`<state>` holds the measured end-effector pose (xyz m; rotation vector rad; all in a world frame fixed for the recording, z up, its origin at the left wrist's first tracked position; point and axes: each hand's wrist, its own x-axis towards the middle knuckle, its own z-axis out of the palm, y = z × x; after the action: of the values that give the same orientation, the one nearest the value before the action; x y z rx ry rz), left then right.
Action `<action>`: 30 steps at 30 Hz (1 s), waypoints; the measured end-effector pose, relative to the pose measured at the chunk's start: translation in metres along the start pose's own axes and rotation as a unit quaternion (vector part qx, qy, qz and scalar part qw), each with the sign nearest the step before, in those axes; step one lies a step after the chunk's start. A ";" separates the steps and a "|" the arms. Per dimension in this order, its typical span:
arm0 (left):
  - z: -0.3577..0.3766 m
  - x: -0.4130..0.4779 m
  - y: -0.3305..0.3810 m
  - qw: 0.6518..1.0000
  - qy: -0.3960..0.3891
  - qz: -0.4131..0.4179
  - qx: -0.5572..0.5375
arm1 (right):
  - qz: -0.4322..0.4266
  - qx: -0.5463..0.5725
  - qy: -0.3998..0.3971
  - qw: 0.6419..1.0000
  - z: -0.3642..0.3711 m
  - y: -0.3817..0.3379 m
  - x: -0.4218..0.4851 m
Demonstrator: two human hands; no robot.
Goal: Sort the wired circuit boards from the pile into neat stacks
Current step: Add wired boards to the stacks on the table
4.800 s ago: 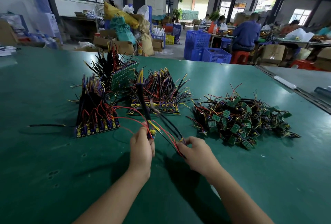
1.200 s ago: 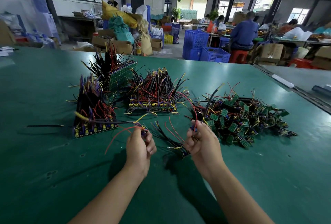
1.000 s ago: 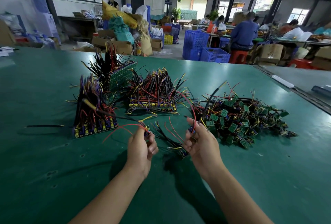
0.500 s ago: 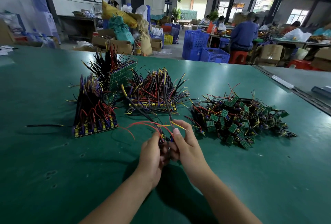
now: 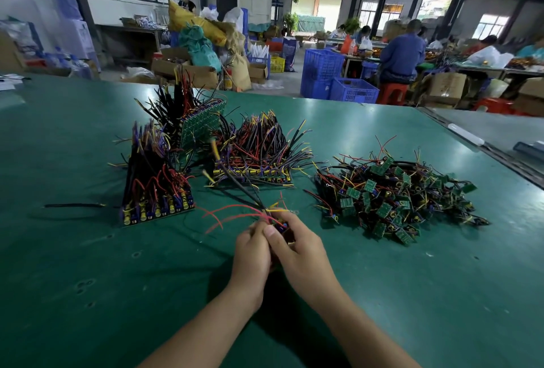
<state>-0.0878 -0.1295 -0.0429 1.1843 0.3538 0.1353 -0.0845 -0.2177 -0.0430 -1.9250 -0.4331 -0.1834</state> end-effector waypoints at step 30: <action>-0.017 0.011 -0.012 0.860 -0.031 0.224 0.457 | 0.141 -0.265 0.214 0.930 -0.142 0.005 0.126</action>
<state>-0.0848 -0.1155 -0.0615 2.2085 0.0539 0.3572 0.0438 -0.3236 0.0486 -2.3629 0.2137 -0.5624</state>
